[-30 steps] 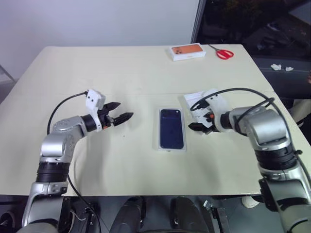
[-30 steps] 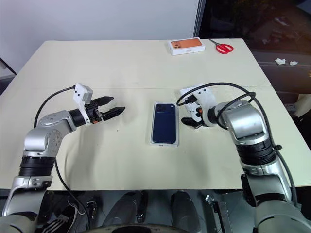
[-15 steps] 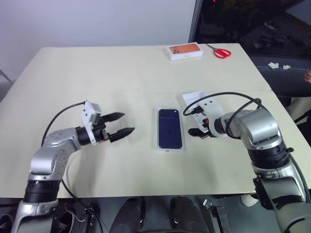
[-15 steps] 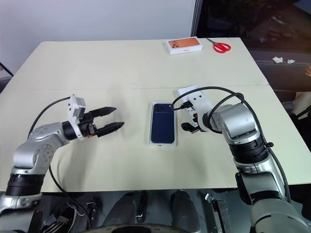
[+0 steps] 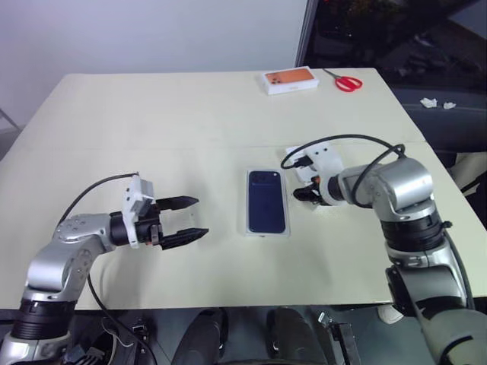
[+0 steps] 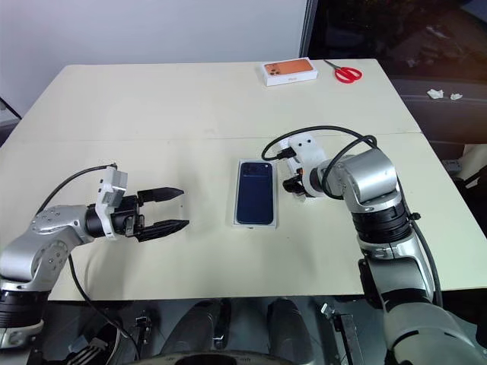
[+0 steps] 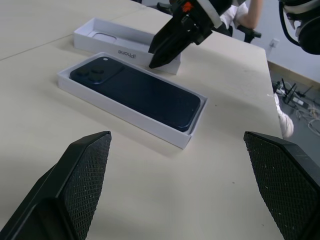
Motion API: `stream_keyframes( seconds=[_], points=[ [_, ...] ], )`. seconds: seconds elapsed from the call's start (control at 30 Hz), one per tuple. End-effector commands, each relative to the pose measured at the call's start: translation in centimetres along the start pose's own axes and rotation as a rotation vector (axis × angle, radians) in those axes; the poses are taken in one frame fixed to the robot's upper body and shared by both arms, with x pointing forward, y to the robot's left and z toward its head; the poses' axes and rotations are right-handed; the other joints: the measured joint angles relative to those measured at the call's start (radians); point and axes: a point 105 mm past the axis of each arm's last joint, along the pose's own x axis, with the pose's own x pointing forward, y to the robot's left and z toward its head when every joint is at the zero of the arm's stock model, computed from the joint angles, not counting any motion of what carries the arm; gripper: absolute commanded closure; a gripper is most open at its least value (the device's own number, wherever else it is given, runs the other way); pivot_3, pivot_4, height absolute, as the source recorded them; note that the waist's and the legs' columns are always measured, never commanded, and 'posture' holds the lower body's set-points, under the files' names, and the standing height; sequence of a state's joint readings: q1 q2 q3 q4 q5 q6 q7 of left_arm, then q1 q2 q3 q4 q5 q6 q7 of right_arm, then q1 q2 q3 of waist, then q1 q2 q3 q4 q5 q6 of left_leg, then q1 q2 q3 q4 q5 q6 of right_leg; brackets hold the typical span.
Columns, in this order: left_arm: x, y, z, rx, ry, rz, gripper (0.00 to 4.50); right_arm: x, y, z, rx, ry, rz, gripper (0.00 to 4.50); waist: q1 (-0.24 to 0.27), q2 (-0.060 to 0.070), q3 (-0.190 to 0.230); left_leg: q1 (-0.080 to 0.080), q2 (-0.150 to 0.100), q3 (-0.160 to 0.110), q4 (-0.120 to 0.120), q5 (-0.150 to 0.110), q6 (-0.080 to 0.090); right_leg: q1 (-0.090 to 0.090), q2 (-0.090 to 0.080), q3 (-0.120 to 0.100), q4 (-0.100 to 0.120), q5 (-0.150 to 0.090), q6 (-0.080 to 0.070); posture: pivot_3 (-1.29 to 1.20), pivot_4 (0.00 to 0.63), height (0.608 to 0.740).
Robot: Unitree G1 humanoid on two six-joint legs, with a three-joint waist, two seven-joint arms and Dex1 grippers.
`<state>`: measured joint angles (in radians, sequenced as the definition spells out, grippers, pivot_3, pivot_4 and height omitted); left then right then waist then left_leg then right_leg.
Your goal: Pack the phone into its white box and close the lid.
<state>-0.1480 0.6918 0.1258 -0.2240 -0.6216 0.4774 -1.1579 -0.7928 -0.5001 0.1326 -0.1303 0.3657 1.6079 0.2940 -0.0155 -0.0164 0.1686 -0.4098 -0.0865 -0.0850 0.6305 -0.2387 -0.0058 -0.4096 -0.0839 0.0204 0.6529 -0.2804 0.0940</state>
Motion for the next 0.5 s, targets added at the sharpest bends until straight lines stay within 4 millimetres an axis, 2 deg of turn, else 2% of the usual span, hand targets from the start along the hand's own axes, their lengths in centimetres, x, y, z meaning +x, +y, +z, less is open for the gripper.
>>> stream_keyframes(
  seconds=[0.03,0.07,0.2,0.3,0.4,0.5],
  points=[
    [-0.2,-0.3,1.0,0.052,-0.018,-0.004,0.00,0.0,-0.4,-0.4,-0.009,0.013,-0.036,4.05,0.000,0.000,0.000,0.000,0.000,0.000,0.000,0.000,0.000,0.000,0.000,0.000,0.000,0.000,0.000,0.00,0.150,0.740],
    [-0.1,-0.3,1.1,0.056,-0.023,-0.001,0.00,0.1,-0.6,-0.6,-0.010,0.022,-0.049,4.48,0.000,0.000,0.000,0.000,0.000,0.000,0.000,0.000,0.000,0.000,0.000,0.000,0.000,0.000,0.000,0.00,0.150,0.740],
    [0.1,-0.2,1.4,0.070,-0.032,0.014,0.00,0.2,-1.1,-1.0,-0.002,0.039,-0.081,4.48,0.001,0.000,0.000,0.000,0.000,0.000,0.000,0.000,0.000,0.000,0.000,0.000,0.000,0.000,0.000,0.00,0.150,0.740],
    [0.0,0.1,1.6,0.074,-0.039,0.035,0.00,0.1,-1.3,-0.5,0.017,0.024,-0.085,4.48,0.001,0.000,0.000,0.000,0.000,0.000,0.000,0.000,0.000,0.000,0.000,0.000,0.000,0.000,0.000,0.00,0.150,0.740],
    [-0.1,0.5,1.7,0.075,-0.047,0.050,0.00,-0.5,-2.1,0.8,0.071,-0.024,-0.113,4.48,0.000,0.000,0.000,0.000,0.000,0.000,0.000,0.000,0.000,0.001,0.000,0.000,0.000,0.000,0.000,0.00,0.150,0.740],
    [-0.1,0.7,1.9,0.073,-0.060,0.062,0.00,-1.4,-2.4,3.1,0.143,-0.117,-0.110,4.48,0.000,0.001,0.001,0.000,0.000,0.000,0.000,0.000,0.000,0.000,0.000,0.000,0.000,0.000,0.000,0.00,0.150,0.740]
  ],
)
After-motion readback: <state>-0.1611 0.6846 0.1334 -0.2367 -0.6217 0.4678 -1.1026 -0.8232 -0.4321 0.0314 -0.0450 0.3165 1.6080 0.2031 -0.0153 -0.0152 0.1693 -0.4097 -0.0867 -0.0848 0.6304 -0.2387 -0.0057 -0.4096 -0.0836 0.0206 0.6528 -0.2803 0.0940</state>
